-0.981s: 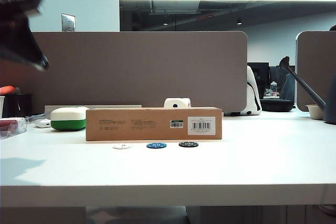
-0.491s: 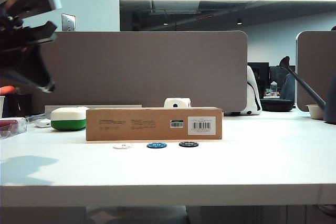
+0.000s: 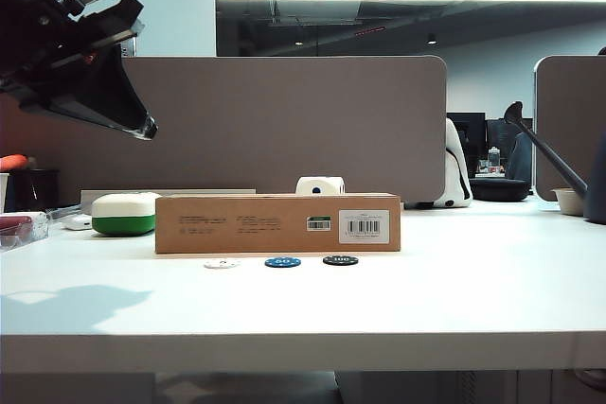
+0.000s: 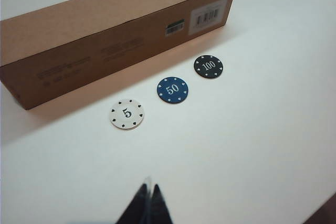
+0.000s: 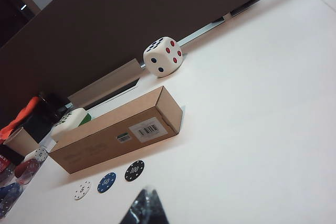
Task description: Push the chip with the lowest value in the row forward next to the rectangular box.
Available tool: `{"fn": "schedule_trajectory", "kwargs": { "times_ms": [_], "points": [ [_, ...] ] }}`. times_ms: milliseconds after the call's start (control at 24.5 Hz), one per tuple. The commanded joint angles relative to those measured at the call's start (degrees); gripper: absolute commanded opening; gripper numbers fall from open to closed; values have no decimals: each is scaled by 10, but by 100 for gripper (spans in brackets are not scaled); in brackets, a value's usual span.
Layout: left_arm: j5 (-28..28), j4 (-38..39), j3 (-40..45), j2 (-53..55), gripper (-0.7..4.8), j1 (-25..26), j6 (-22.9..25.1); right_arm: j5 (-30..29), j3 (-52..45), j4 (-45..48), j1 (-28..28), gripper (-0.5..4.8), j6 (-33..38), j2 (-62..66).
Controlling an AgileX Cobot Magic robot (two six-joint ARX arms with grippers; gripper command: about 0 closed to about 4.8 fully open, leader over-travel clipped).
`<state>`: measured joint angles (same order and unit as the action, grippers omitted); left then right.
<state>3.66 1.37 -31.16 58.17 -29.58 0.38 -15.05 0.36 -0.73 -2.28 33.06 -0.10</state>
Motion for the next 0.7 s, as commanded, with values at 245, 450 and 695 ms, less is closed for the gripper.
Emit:
{"fn": "schedule_trajectory", "kwargs": {
  "times_ms": [245,450,695],
  "points": [
    [1,5,-2,-2,-5,1,0,52,89,24,-37,-9,-29,10],
    [1,67,-2,-2,-5,14,0,26,174,8,-41,-9,-66,119],
    [0,67,-2,-2,-5,93,0,-19,334,-83,-55,-9,-144,385]
  ]
}}
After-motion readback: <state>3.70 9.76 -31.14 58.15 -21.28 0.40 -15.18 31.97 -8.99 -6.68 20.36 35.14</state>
